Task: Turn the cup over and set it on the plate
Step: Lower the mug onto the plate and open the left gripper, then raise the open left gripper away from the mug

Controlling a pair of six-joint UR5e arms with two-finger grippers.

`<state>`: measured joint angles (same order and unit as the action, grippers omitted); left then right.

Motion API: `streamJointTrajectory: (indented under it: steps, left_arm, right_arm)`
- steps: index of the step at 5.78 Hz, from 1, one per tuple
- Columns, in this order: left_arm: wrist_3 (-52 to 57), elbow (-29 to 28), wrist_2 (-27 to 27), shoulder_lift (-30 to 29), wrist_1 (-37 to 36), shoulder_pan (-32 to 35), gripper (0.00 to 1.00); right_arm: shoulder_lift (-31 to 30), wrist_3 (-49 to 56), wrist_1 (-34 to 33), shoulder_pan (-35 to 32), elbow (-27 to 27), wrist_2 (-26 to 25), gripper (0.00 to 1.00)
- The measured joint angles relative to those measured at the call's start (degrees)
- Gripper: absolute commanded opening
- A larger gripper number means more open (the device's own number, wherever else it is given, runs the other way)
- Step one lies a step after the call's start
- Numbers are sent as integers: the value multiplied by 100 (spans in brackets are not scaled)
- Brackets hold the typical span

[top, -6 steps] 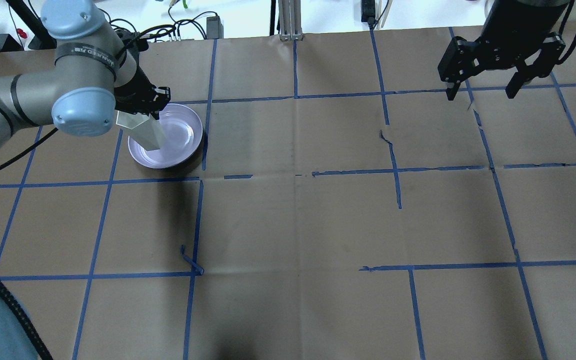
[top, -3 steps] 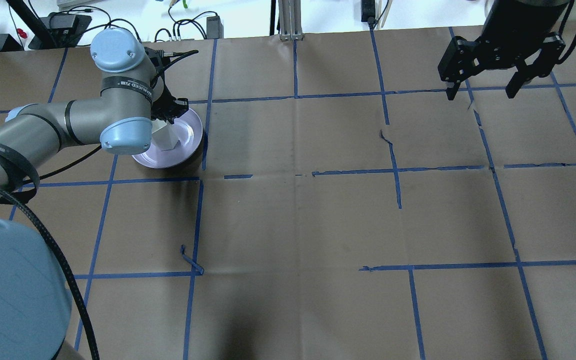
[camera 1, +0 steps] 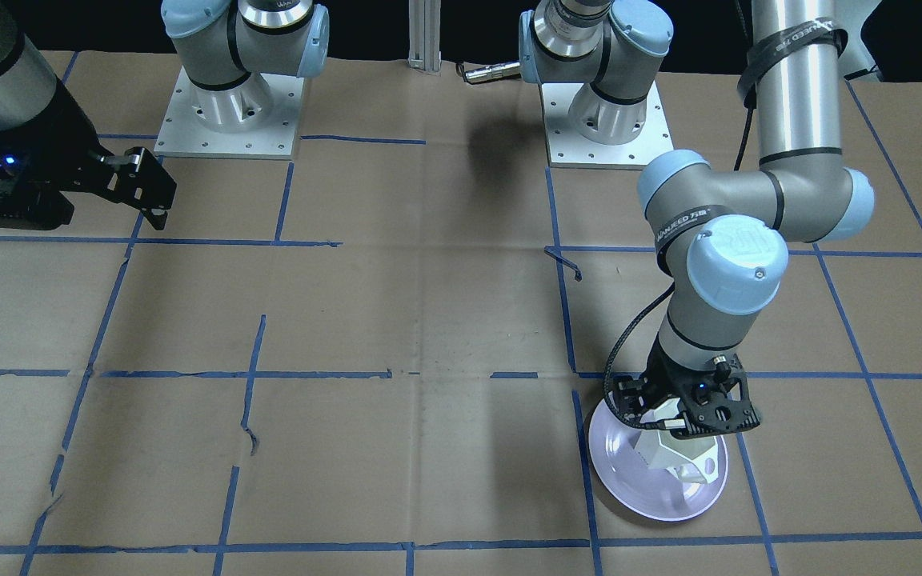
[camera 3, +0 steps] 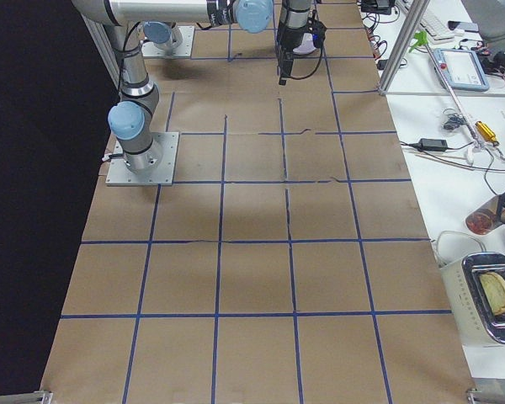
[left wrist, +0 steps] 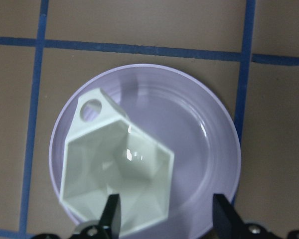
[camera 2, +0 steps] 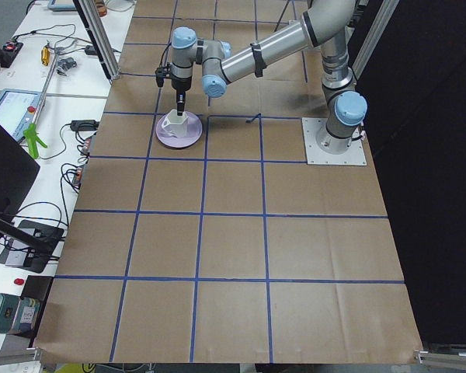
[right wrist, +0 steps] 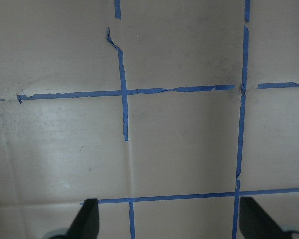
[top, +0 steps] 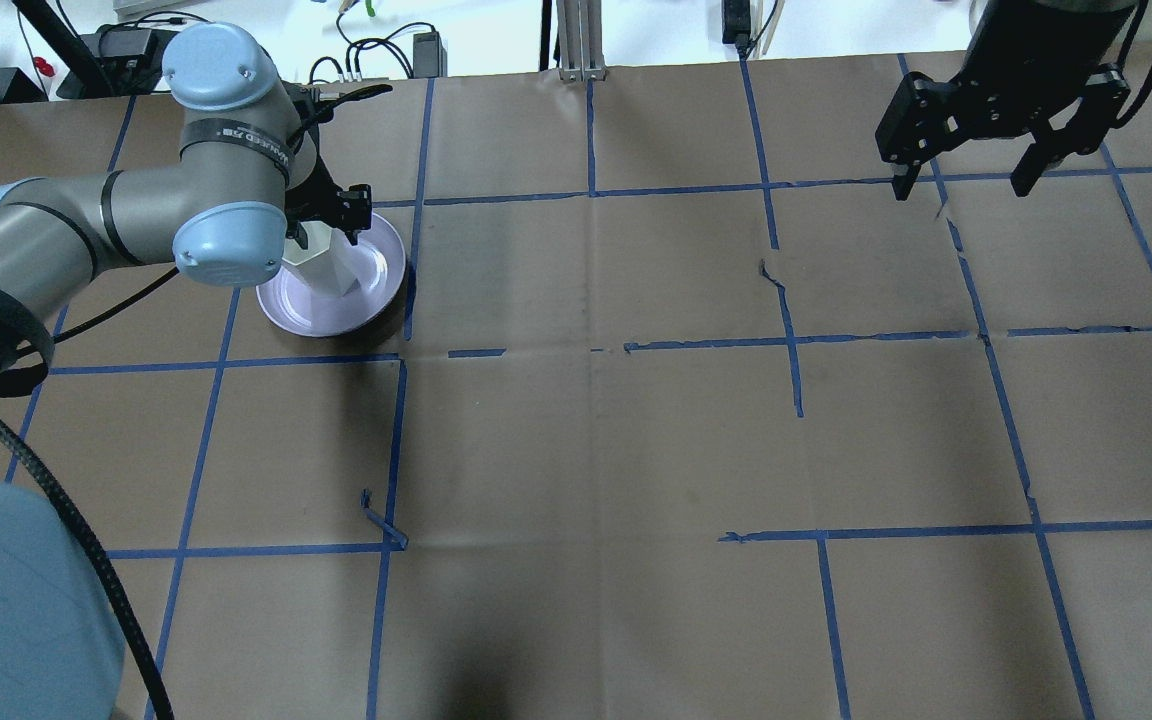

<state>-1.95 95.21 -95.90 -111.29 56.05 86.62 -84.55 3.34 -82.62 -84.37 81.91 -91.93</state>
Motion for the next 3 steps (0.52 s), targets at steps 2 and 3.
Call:
streamJointTrajectory:
  steps: [2,3]
  left_arm:
    - [-41,-525,413,795,2201,53,100]
    - [-66,-714,737,1138,2969,177,100]
  right_arm:
    - [0,0,0,0,0,0,100]
    - [0,0,0,0,0,0,100]
